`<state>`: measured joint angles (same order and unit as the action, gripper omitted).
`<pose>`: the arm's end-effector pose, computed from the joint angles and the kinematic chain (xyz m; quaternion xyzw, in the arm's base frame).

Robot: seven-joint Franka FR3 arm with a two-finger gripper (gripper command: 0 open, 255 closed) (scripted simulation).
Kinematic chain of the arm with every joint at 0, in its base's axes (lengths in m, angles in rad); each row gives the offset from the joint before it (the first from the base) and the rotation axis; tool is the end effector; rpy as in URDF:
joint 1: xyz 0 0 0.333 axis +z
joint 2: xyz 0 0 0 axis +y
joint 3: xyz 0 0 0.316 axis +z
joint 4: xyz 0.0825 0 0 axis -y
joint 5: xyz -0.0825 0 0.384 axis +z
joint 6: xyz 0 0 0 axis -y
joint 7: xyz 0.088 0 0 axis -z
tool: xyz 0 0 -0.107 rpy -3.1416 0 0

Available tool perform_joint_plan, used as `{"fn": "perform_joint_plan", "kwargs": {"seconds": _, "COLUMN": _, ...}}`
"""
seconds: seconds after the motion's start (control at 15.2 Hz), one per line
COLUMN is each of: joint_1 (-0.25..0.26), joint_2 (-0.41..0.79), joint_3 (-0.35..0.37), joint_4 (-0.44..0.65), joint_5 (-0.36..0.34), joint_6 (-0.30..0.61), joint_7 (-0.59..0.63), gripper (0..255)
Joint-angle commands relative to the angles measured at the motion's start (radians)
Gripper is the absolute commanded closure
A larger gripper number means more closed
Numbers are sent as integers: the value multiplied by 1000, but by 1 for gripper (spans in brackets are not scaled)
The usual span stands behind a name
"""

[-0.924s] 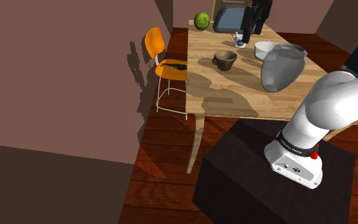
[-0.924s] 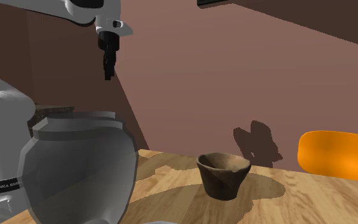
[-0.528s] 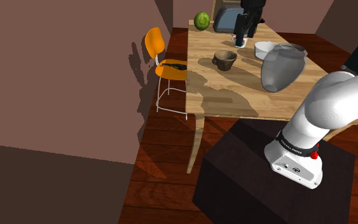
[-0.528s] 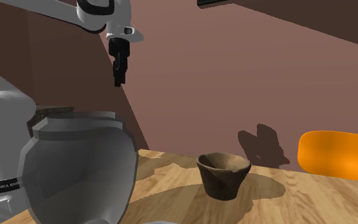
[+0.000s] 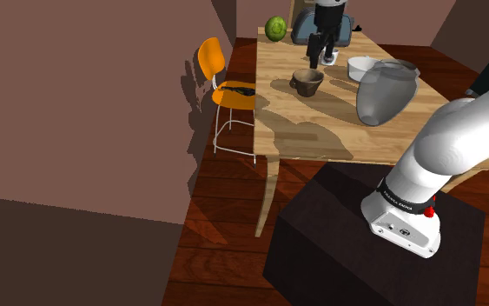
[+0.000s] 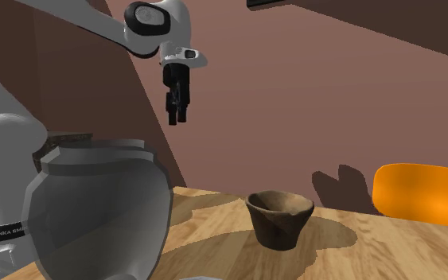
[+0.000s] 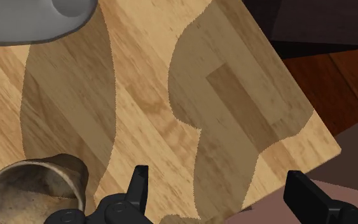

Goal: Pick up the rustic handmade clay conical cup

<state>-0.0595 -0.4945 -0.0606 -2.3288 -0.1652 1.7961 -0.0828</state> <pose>0.3945 -0.0641 0.5200 0.9976 0.0053 -0.0255 0.0635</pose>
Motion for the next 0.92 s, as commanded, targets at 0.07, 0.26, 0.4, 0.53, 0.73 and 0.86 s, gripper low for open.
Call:
{"fn": "perform_joint_plan", "kwargs": {"seconds": 0.07, "joint_1": -18, "joint_2": 92, "joint_3": -30, "joint_4": 31, "joint_5": -24, "joint_6": 69, "joint_7": -28, "gripper": 0}}
{"fn": "perform_joint_plan", "kwargs": {"seconds": 0.26, "joint_1": -34, "joint_2": 188, "joint_3": -58, "joint_4": 70, "joint_5": -42, "joint_6": 131, "joint_7": -55, "gripper": 0}}
{"fn": "perform_joint_plan", "kwargs": {"seconds": 0.4, "joint_1": -44, "joint_2": 254, "joint_3": -76, "joint_4": 103, "joint_5": -50, "joint_6": 169, "joint_7": -73, "gripper": 0}}
{"fn": "perform_joint_plan", "kwargs": {"seconds": 0.53, "joint_1": -54, "joint_2": 321, "joint_3": -93, "joint_4": 140, "joint_5": -56, "joint_6": 204, "joint_7": -91, "gripper": 0}}
{"fn": "perform_joint_plan", "kwargs": {"seconds": 0.73, "joint_1": -70, "joint_2": 424, "joint_3": -115, "joint_4": 205, "joint_5": -58, "joint_6": 250, "joint_7": -120, "gripper": 0}}
{"fn": "perform_joint_plan", "kwargs": {"seconds": 0.86, "joint_1": -81, "joint_2": 494, "joint_3": -128, "joint_4": 255, "joint_5": -55, "joint_6": 276, "joint_7": -140, "gripper": 0}}
